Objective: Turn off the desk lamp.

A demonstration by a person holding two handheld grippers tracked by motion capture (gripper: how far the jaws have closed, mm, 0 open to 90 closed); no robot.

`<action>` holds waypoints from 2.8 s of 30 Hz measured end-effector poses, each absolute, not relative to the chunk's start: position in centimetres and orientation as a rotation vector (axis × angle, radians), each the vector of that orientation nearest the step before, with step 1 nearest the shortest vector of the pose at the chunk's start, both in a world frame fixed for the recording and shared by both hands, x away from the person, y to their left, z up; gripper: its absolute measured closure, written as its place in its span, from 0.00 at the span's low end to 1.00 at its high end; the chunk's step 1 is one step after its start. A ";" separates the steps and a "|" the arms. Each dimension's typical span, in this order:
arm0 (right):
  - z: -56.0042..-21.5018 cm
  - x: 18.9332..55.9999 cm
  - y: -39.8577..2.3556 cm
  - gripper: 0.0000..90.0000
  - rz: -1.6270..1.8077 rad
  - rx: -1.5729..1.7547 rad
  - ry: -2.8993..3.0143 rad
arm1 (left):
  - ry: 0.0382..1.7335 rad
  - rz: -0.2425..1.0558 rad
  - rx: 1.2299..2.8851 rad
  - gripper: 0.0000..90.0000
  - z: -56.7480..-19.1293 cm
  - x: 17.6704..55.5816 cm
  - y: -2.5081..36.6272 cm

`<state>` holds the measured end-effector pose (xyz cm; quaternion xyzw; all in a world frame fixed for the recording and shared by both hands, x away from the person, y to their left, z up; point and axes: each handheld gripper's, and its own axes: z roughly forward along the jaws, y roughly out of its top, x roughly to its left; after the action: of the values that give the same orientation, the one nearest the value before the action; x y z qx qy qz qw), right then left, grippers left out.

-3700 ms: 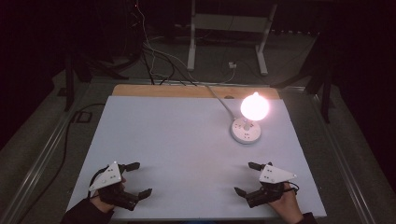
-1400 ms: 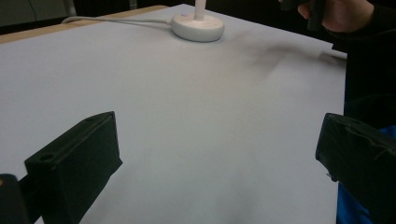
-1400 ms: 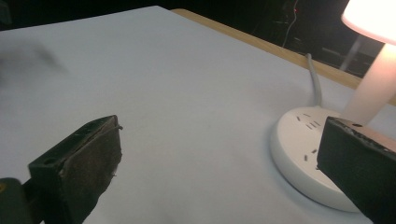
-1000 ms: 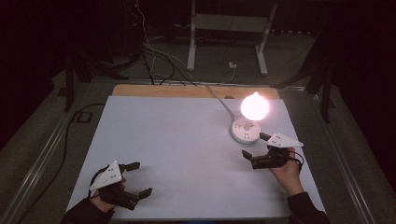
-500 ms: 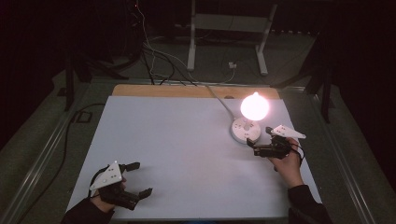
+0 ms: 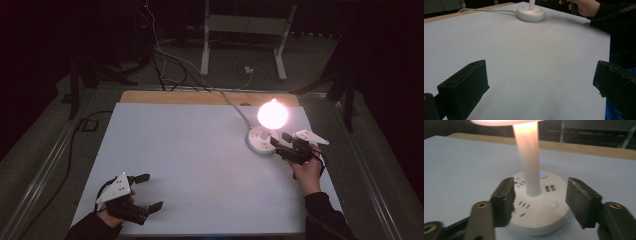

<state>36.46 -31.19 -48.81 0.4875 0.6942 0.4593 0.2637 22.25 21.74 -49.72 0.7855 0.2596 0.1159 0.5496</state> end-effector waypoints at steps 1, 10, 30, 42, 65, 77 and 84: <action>-48.8 36.5 -31.2 0.57 1.242 1.318 1.877 | 0.613 0.274 1.859 0.00 -49.7 22.3 21.7; -49.0 37.2 -31.4 0.84 1.147 1.342 1.858 | 0.616 0.275 1.859 0.00 -49.7 22.2 21.8; -51.3 38.6 -30.4 1.00 1.000 1.340 1.909 | 0.618 0.270 1.861 0.00 -49.7 22.3 21.7; -51.4 38.9 -30.1 1.00 0.980 1.325 1.909 | 0.620 0.268 1.861 0.00 -49.8 22.3 21.7; -49.0 38.0 -30.9 1.00 1.035 1.325 1.812 | 0.620 0.268 1.860 0.00 -49.8 22.3 21.7; -48.9 38.1 -30.8 1.00 1.048 1.338 1.813 | 0.619 0.267 1.862 0.00 -49.8 22.3 21.7; -49.3 38.2 -30.7 1.00 1.040 1.344 1.818 | 0.620 0.268 1.863 0.00 -49.8 22.3 21.7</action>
<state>38.18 -30.66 -49.32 0.5116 0.6920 0.3957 0.3207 22.29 21.73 -49.79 0.7865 0.2616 0.1131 0.5478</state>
